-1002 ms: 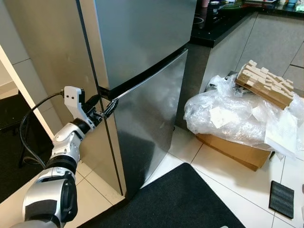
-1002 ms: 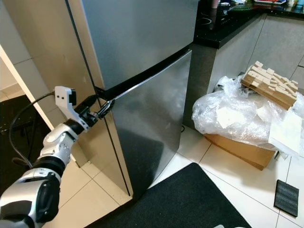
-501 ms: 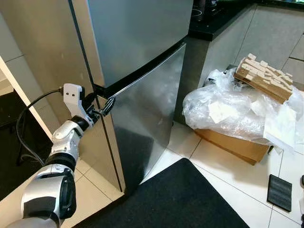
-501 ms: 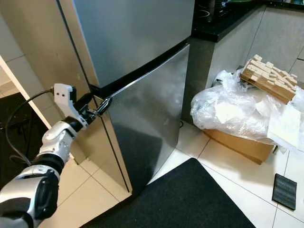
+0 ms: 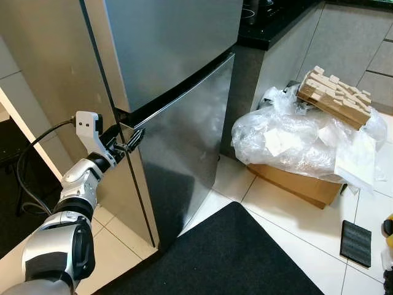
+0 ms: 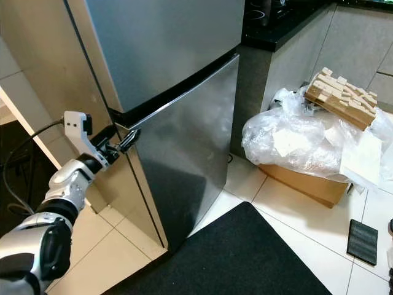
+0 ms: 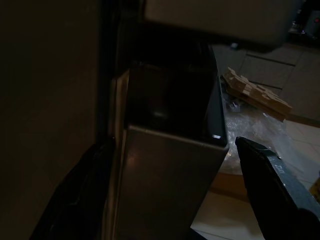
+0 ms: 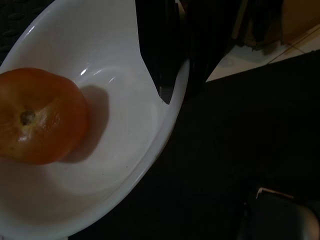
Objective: Restocking fridge
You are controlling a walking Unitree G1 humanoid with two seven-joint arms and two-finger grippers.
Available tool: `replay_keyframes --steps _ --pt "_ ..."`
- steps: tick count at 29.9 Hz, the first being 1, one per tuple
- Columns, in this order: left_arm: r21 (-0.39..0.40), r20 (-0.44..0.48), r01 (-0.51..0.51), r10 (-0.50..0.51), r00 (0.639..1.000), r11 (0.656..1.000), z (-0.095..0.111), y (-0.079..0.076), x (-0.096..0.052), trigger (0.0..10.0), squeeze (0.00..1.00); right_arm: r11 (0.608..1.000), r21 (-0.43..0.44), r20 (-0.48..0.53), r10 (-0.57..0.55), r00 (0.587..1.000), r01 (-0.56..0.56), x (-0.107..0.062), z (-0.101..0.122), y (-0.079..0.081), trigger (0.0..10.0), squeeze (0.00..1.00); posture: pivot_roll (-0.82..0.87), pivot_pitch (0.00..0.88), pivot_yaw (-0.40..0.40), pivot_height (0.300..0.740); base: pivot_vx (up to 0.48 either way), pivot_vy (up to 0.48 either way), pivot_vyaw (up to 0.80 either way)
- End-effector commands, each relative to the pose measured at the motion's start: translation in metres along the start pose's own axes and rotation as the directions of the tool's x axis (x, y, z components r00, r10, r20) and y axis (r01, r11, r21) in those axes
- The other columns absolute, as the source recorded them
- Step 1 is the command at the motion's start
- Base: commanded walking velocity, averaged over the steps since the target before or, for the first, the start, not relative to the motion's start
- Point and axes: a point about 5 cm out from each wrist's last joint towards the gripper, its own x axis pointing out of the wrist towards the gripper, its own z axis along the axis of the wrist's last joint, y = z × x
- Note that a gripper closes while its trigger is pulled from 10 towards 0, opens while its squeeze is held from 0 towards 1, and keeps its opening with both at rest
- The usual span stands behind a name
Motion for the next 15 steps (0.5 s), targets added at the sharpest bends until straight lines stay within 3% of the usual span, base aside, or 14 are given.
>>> replay_keyframes --steps 1,15 --pt "-0.020 -0.012 0.000 0.000 1.000 1.000 0.002 0.005 -0.003 10.0 0.00 1.000 0.004 0.007 -0.015 1.000 0.015 0.000 0.000 -0.002 10.0 0.00 -0.09 0.092 0.029 0.740 0.000 0.000 0.00" --pt "-0.073 -0.105 0.217 -0.224 0.969 0.973 -0.016 -0.018 0.002 10.0 0.00 1.000 0.008 0.010 -0.021 1.000 0.021 0.000 0.000 -0.004 10.0 0.00 -0.10 0.090 0.030 0.740 0.000 0.000 0.00"
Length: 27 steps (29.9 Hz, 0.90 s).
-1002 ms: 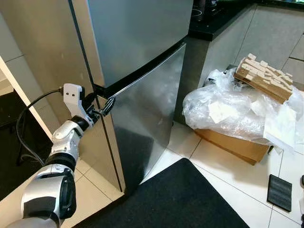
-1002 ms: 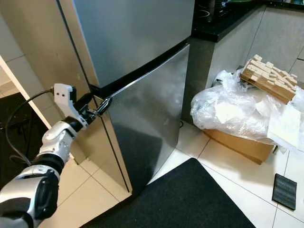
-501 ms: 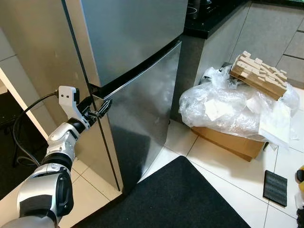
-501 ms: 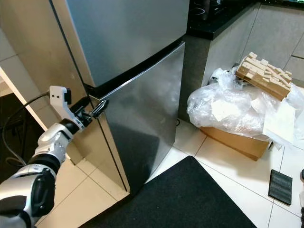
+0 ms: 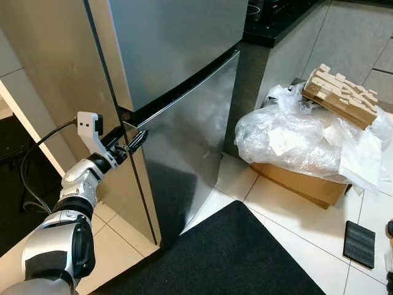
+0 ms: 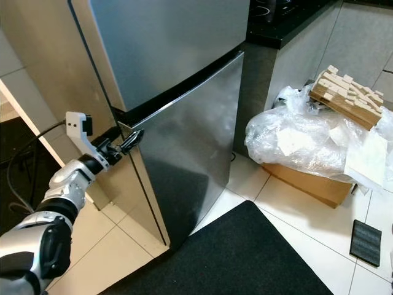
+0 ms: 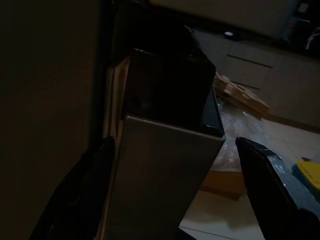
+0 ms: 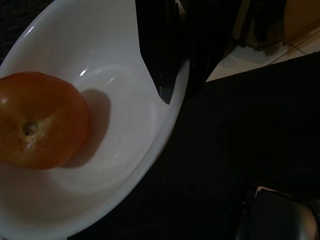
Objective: Restocking fridge
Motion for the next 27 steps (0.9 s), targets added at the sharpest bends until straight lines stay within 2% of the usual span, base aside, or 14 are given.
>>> replay_keyframes --steps 1,7,8,27 --pt "-0.023 -0.095 0.108 -0.110 0.989 0.994 -0.014 -0.011 0.003 10.0 0.00 1.000 0.005 0.004 -0.020 1.000 0.020 0.000 -0.001 -0.003 10.0 0.00 -0.10 0.091 0.031 0.740 0.000 0.000 0.00" --pt "-0.031 -0.107 0.166 -0.168 0.980 0.986 -0.017 -0.017 0.005 10.0 0.00 1.000 0.007 0.005 -0.020 1.000 0.020 0.000 0.000 -0.003 10.0 0.00 -0.10 0.088 0.034 0.740 0.000 0.000 0.00" --pt "-0.036 -0.109 0.203 -0.206 0.973 0.979 -0.018 -0.022 0.008 10.0 0.00 1.000 0.009 0.006 -0.018 1.000 0.018 0.000 0.000 -0.001 10.0 0.00 -0.09 0.087 0.037 0.740 0.000 0.000 0.00" --pt "-0.053 -0.089 0.314 -0.318 0.944 0.948 -0.021 -0.039 0.019 10.0 0.00 1.000 0.014 0.008 -0.019 1.000 0.019 0.000 0.002 -0.002 10.0 0.00 -0.09 0.078 0.045 0.740 0.000 0.000 0.00"
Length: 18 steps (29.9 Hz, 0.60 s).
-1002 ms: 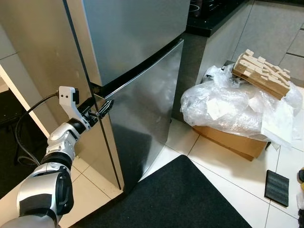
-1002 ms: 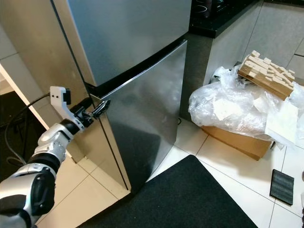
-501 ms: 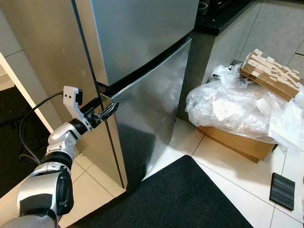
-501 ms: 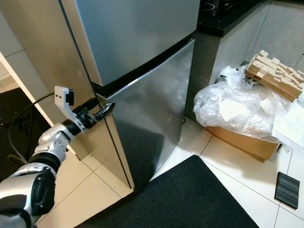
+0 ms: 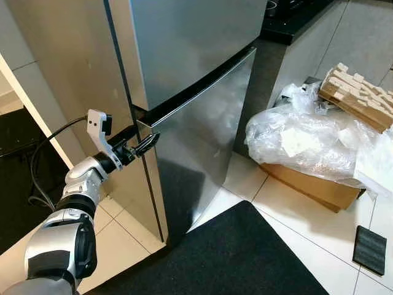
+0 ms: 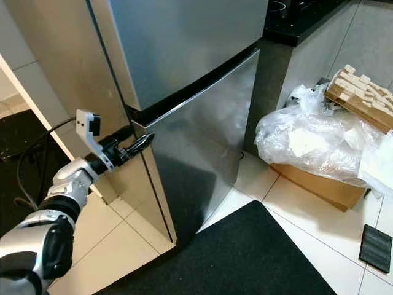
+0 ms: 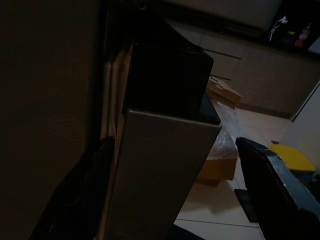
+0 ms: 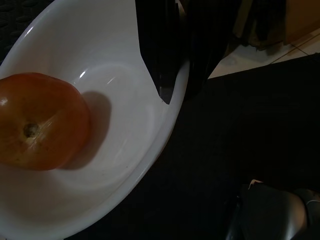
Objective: Restocking fridge
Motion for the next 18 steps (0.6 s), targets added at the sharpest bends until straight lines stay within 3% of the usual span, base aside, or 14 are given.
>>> replay_keyframes --steps 1,18 --pt "-0.047 -0.078 0.143 -0.146 0.986 0.989 -0.0203 -0.0205 0.0130 10.0 0.00 1.000 0.011 0.003 -0.016 1.000 0.016 -0.0001 0.0001 -0.0012 10.0 0.00 -0.09 0.075 0.046 0.740 0.000 0.000 0.00" --pt "-0.060 -0.074 0.198 -0.203 0.976 0.978 -0.0222 -0.0275 0.0179 10.0 0.00 1.000 0.017 0.004 -0.016 1.000 0.016 0.0001 0.0011 -0.0003 10.0 0.00 -0.09 0.072 0.049 0.740 0.000 0.000 0.00"
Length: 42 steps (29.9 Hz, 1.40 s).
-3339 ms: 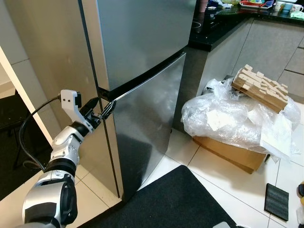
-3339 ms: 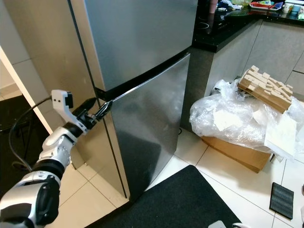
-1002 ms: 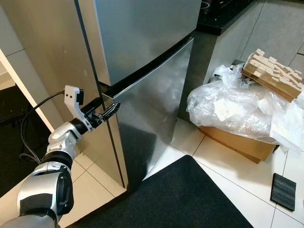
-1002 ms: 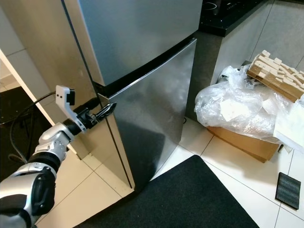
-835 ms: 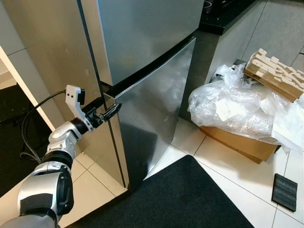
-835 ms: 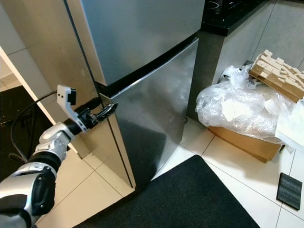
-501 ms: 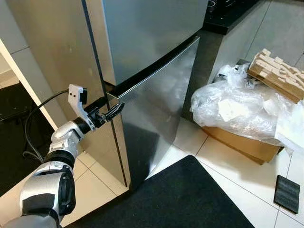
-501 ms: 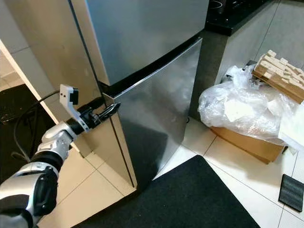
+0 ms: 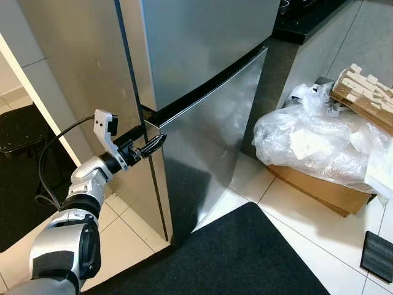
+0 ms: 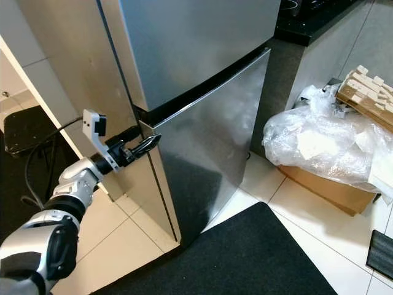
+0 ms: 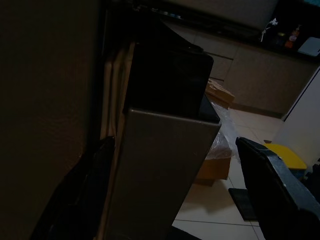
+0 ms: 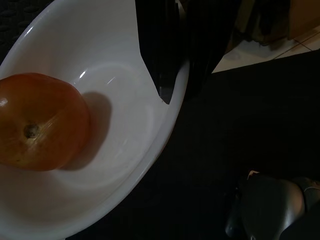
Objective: Restocking fridge
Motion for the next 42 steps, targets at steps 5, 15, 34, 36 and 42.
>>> replay_keyframes --steps 5,15,34,36,42 --pt "-0.043 -0.077 0.151 -0.154 0.985 0.988 -0.020 -0.020 0.013 10.0 0.00 1.000 0.006 -0.002 -0.003 1.000 0.003 0.000 -0.001 0.002 10.0 0.00 -0.08 0.070 0.049 0.740 0.000 0.000 0.00" --pt "-0.057 -0.076 0.207 -0.211 0.974 0.977 -0.023 -0.027 0.017 10.0 0.00 1.000 0.008 -0.003 -0.005 1.000 0.005 0.000 -0.001 0.002 10.0 0.00 -0.08 0.068 0.048 0.740 0.000 0.000 0.00" --pt "-0.111 -0.056 0.345 -0.352 0.934 0.932 -0.041 -0.053 0.024 10.0 0.00 1.000 0.001 0.005 0.000 1.000 0.000 0.001 0.004 0.002 10.0 0.00 -0.05 0.059 0.041 0.740 0.000 0.000 0.00" --pt "-0.137 -0.055 0.392 -0.402 0.914 0.910 -0.052 -0.067 0.026 10.0 0.00 1.000 -0.001 0.007 0.002 1.000 -0.002 0.001 0.005 0.003 10.0 0.00 -0.05 0.059 0.038 0.740 0.000 0.000 0.00" --pt "-0.186 -0.009 0.447 -0.456 0.890 0.875 -0.066 -0.093 0.030 10.0 0.00 1.000 -0.007 0.012 0.006 1.000 -0.006 0.001 0.008 0.003 10.0 0.00 -0.03 0.054 0.034 0.740 0.000 0.000 0.00"
